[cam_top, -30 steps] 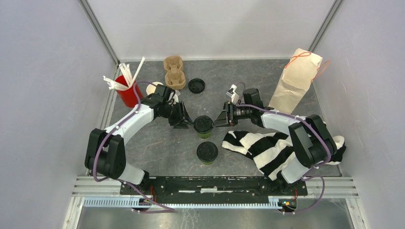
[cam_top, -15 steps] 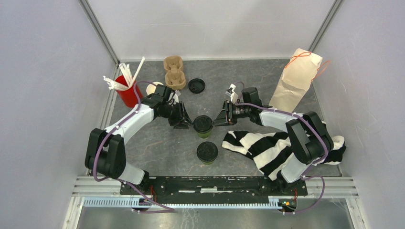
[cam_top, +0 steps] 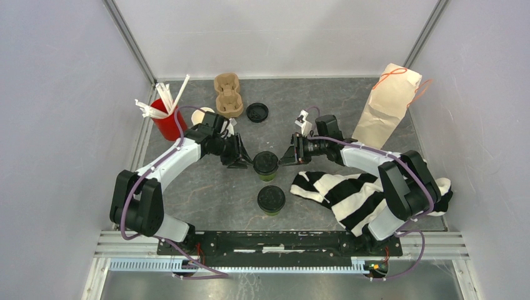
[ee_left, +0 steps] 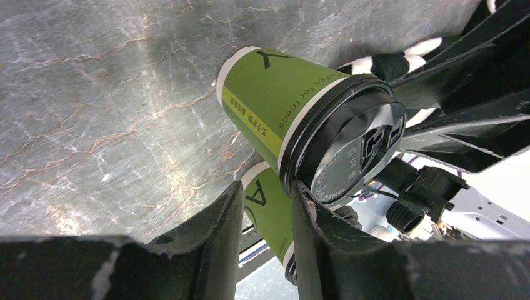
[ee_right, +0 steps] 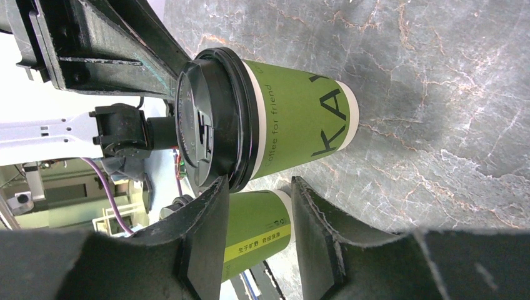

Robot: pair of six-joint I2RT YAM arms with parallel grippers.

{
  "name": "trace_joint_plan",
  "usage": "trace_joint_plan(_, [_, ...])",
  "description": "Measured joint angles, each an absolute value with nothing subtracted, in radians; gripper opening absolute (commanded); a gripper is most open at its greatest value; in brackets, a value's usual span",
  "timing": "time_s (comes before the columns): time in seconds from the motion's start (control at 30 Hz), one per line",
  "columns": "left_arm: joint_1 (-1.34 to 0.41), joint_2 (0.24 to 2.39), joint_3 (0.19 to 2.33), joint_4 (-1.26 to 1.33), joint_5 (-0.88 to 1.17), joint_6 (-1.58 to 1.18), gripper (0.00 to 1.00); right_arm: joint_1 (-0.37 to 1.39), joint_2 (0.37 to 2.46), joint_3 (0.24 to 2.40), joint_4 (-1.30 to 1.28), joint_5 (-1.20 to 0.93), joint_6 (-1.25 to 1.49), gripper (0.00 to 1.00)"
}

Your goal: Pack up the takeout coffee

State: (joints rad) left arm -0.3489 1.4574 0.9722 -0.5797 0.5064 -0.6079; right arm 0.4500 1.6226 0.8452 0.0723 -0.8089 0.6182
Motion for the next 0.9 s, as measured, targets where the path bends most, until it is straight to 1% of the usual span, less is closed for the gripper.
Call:
trace_joint_plan(0.07, [-0.349, 1.458, 0.983, -0.604, 0.496, -0.598, 0.41, 0.453, 1.623, 0.875, 0.024, -0.811, 0.603, 0.5])
trace_joint_plan(0.13, [-0.348, 1.46, 0.997, -0.632, 0.48, -0.585, 0.42, 0.451, 1.622, 0.896, -0.001, -0.817, 0.598, 0.54])
trace_joint_plan(0.23, [-0.344, 1.47, 1.012, -0.653, 0.476, -0.568, 0.42, 0.448, 1.61, 0.874, 0.06, -0.851, 0.646, 0.59])
trace_joint_plan(0.33, [-0.344, 1.48, 1.024, -0.661, 0.481, -0.56, 0.46, 0.445, 1.579, 0.803, 0.159, -0.883, 0.718, 0.62])
trace_joint_plan(0.43, [-0.344, 1.48, 1.032, -0.676, 0.482, -0.559, 0.51, 0.445, 1.575, 0.783, 0.193, -0.891, 0.752, 0.62])
trace_joint_plan(0.5, [-0.344, 1.481, 1.039, -0.685, 0.49, -0.559, 0.56, 0.445, 1.575, 0.781, 0.215, -0.894, 0.767, 0.62])
trace_joint_plan(0.57, [-0.344, 1.481, 1.054, -0.689, 0.509, -0.559, 0.62, 0.445, 1.575, 0.781, 0.231, -0.894, 0.776, 0.62])
trace_joint_plan(0.67, [-0.344, 1.48, 1.086, -0.686, 0.531, -0.559, 0.67, 0.445, 1.575, 0.781, 0.238, -0.894, 0.782, 0.61])
trace_joint_plan(0.7, [-0.344, 1.479, 1.095, -0.68, 0.536, -0.559, 0.68, 0.445, 1.575, 0.781, 0.238, -0.894, 0.781, 0.59])
trace_joint_plan(0.8, [-0.344, 1.477, 1.103, -0.663, 0.554, -0.56, 0.71, 0.445, 1.577, 0.786, 0.222, -0.893, 0.765, 0.5])
trace_joint_plan(0.9, [-0.344, 1.48, 1.103, -0.64, 0.568, -0.56, 0.7, 0.445, 1.595, 0.814, 0.194, -0.89, 0.744, 0.47])
